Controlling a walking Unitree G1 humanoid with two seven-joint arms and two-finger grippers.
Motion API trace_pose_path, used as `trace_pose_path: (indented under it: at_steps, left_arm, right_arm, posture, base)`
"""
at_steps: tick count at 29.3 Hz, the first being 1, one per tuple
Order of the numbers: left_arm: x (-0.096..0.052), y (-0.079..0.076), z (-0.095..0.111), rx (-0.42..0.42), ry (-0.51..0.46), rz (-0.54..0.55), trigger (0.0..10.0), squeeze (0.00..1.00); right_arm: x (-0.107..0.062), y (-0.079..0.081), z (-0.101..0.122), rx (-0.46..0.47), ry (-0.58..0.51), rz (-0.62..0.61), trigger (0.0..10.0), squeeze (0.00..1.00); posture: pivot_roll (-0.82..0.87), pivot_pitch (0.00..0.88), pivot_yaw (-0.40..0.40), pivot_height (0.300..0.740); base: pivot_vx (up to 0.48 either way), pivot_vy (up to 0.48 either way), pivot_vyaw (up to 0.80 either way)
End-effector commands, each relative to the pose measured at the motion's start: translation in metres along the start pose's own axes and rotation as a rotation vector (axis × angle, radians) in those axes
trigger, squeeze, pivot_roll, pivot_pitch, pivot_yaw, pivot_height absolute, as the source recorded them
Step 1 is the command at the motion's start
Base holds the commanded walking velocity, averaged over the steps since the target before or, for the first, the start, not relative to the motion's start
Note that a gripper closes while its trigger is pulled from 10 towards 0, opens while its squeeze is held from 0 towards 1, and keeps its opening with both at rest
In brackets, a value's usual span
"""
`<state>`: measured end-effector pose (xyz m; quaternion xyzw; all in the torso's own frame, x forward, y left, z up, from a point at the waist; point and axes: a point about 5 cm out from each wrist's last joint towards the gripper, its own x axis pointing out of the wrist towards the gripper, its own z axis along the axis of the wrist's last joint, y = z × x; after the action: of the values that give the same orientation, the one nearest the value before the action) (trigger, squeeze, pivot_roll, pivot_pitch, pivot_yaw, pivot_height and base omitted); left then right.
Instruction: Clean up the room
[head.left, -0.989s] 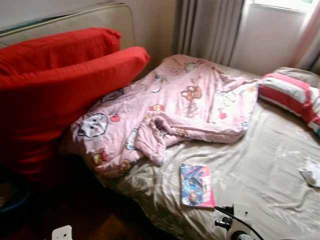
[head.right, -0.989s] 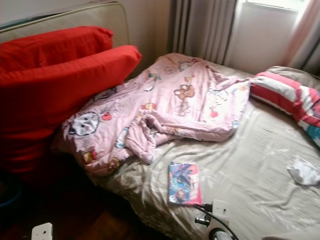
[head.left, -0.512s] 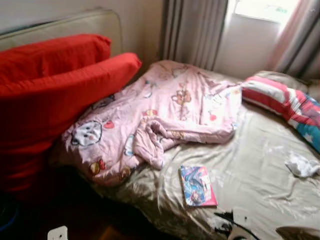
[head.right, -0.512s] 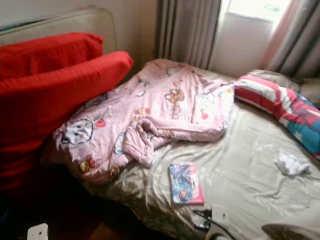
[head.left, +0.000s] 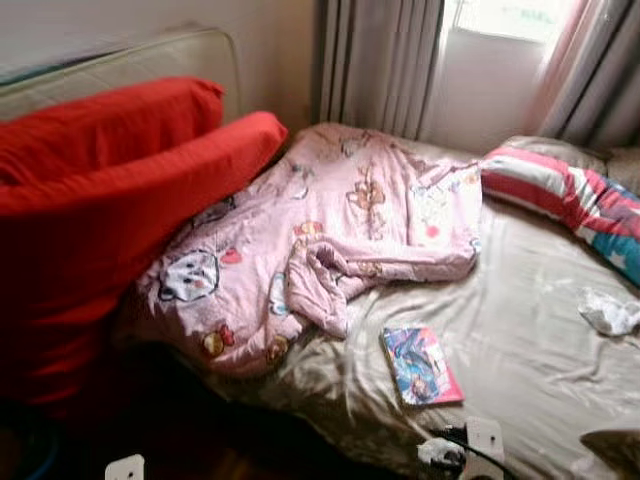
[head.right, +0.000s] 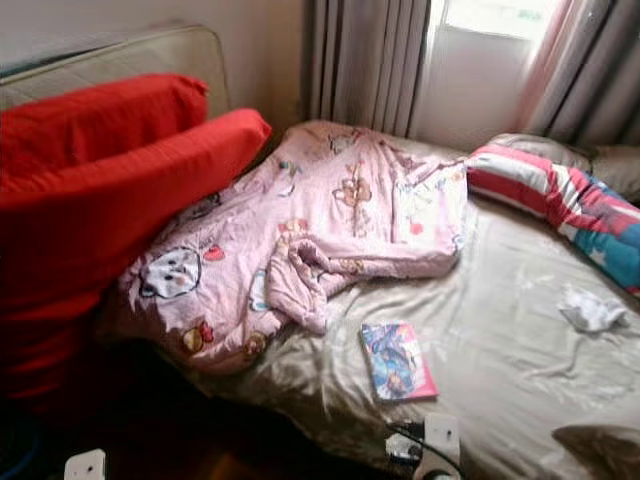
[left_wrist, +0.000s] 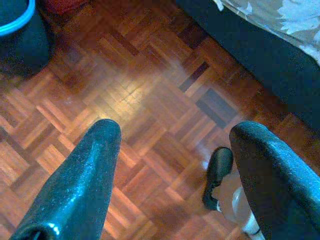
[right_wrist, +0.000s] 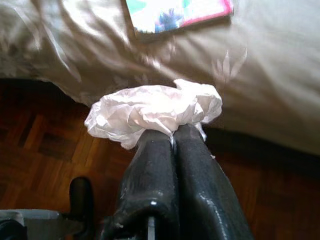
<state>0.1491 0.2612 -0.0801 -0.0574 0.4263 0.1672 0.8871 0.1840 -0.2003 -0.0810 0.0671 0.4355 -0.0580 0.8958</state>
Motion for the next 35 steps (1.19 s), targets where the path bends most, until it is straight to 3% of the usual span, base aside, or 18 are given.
trace_pose_path:
  at_steps: [1,10,17,23,29,35]
  left_arm:
    - [-0.001,-0.001,-0.004,0.009,0.022,-0.002,10.0,0.00]
    - [0.002,0.002,0.006,0.007,0.006,0.002,10.0,0.00]
    - [0.003,0.000,0.012,0.004,-0.007,0.000,10.0,0.00]
    - [0.006,-0.008,0.019,0.001,-0.019,-0.005,10.0,0.00]
    - [0.011,-0.029,0.034,0.002,-0.040,-0.023,10.0,0.00]
    - [0.012,-0.034,0.041,-0.003,-0.051,-0.025,10.0,0.00]
  right_arm:
    - [0.000,0.004,-0.002,-0.021,0.014,0.005,10.0,0.00]
    - [0.002,0.019,-0.004,-0.047,0.017,0.039,10.0,0.00]
    - [0.001,0.015,-0.002,-0.048,0.008,0.043,10.0,0.00]
    - [0.001,0.008,0.000,-0.045,0.001,0.039,10.0,0.00]
    - [0.001,0.006,0.000,-0.045,0.001,0.041,10.0,0.00]
    - [0.003,0.016,0.003,-0.041,0.002,0.046,10.0,0.00]
  posture:
    - [0.15,0.000,-0.026,0.740]
    - [0.15,0.000,-0.028,0.740]
    - [0.15,0.000,-0.030,0.740]
    - [0.15,0.000,-0.031,0.740]
    - [0.15,0.000,-0.033,0.740]
    - [0.15,0.002,-0.034,0.740]
  base:
    - [0.000,0.390,0.00]
    - [0.000,0.390,0.59]
    - [0.000,0.390,0.80]
    - [0.000,0.387,0.80]
    - [0.000,0.390,0.80]
    - [0.000,0.389,0.49]
